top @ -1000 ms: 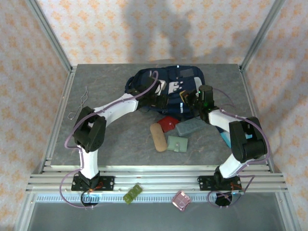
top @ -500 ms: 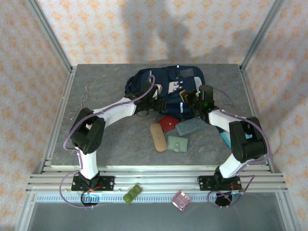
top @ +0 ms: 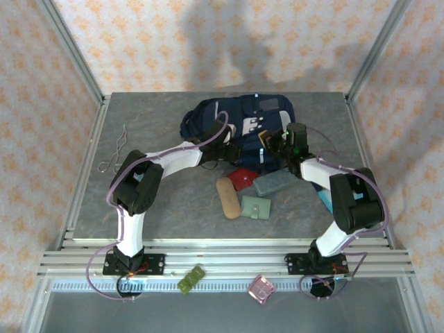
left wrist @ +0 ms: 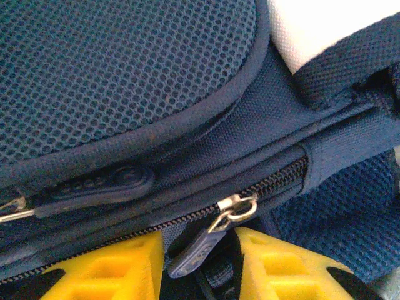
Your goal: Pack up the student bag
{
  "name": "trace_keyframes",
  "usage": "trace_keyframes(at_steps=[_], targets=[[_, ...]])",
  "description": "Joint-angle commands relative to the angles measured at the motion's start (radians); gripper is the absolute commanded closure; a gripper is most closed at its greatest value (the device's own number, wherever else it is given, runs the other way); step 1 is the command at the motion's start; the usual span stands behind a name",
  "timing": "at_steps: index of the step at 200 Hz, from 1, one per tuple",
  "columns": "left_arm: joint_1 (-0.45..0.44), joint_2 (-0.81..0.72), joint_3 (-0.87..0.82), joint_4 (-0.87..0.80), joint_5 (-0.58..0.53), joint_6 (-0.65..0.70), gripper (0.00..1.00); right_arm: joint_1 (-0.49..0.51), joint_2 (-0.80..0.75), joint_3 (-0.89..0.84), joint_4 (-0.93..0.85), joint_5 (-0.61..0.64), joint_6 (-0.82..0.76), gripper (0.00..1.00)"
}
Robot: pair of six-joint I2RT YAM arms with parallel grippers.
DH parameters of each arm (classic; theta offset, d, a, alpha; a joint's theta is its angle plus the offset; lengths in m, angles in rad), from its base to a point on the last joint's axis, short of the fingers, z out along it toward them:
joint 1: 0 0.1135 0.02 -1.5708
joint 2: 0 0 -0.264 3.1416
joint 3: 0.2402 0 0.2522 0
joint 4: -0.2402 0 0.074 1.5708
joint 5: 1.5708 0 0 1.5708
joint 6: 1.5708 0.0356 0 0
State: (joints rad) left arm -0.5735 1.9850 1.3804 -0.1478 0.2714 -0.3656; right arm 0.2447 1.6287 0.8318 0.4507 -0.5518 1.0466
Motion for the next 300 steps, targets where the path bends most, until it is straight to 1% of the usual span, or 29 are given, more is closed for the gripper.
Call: trace_keyframes(at_steps=[1, 9, 23, 31, 40, 48, 63, 83, 107, 117, 133, 161, 198, 215, 229, 232, 244, 268, 285, 300], targets=[[0.004, 0.013, 0.02, 0.028, -0.03, -0.003, 0.79, 0.002, -0.004, 0.0, 0.132, -0.056, 0.004, 1.0], [0.004, 0.015, 0.023, 0.028, -0.035, -0.004, 0.85, 0.002, -0.004, -0.003, 0.132, -0.056, 0.005, 1.0], [0.004, 0.012, 0.023, 0.039, -0.036, -0.008, 0.86, 0.001, -0.006, -0.007, 0.133, -0.056, 0.006, 1.0], [0.004, 0.012, 0.023, 0.046, -0.037, -0.008, 0.91, 0.002, -0.007, -0.009, 0.133, -0.056, 0.005, 1.0], [0.004, 0.011, 0.025, 0.05, -0.035, -0.011, 0.92, 0.002, -0.009, -0.011, 0.132, -0.054, 0.004, 1.0], [0.004, 0.008, 0.024, 0.055, -0.035, -0.014, 0.9, 0.002, -0.009, -0.012, 0.132, -0.053, 0.004, 1.0], [0.004, 0.007, 0.025, 0.059, -0.035, -0.018, 0.81, 0.001, -0.009, -0.015, 0.136, -0.056, 0.006, 1.0], [0.004, 0.006, 0.019, 0.076, -0.037, -0.024, 0.74, 0.002, -0.007, -0.019, 0.139, -0.056, 0.009, 1.0], [0.004, 0.026, 0.026, 0.08, -0.057, -0.026, 0.73, 0.002, -0.009, -0.022, 0.144, -0.059, 0.012, 1.0], [0.004, 0.034, 0.026, 0.085, -0.074, -0.028, 0.74, 0.002, -0.009, -0.021, 0.144, -0.06, 0.013, 1.0], [0.004, 0.043, 0.027, 0.093, -0.098, -0.032, 0.79, 0.002, -0.012, -0.02, 0.143, -0.062, 0.012, 1.0], [0.006, 0.05, 0.029, 0.081, -0.14, -0.027, 1.0, 0.002, -0.012, -0.019, 0.131, -0.063, 0.006, 1.0], [0.015, 0.005, 0.014, -0.004, -0.209, 0.001, 1.0, 0.0, -0.006, 0.002, 0.077, -0.046, -0.029, 1.0], [0.037, -0.036, -0.016, -0.05, -0.239, 0.004, 1.0, -0.013, -0.001, 0.009, 0.061, -0.038, -0.037, 1.0], [0.067, -0.07, -0.058, -0.064, -0.245, 0.004, 1.0, -0.03, 0.006, 0.009, 0.054, -0.034, -0.038, 1.0], [0.072, -0.101, -0.069, -0.064, -0.246, 0.004, 1.0, -0.035, 0.01, 0.01, 0.053, -0.033, -0.039, 1.0], [0.099, -0.144, -0.111, -0.064, -0.249, 0.006, 1.0, -0.053, 0.017, 0.008, 0.057, -0.037, -0.04, 1.0], [0.146, -0.201, -0.167, -0.071, -0.255, 0.021, 1.0, -0.071, 0.024, 0.015, 0.052, -0.039, -0.047, 1.0], [0.154, -0.215, -0.169, -0.095, -0.287, 0.04, 1.0, -0.074, 0.03, 0.026, 0.045, -0.037, -0.056, 1.0], [0.151, -0.219, -0.162, -0.109, -0.284, 0.047, 1.0, -0.073, 0.042, 0.044, 0.031, -0.033, -0.061, 1.0]])
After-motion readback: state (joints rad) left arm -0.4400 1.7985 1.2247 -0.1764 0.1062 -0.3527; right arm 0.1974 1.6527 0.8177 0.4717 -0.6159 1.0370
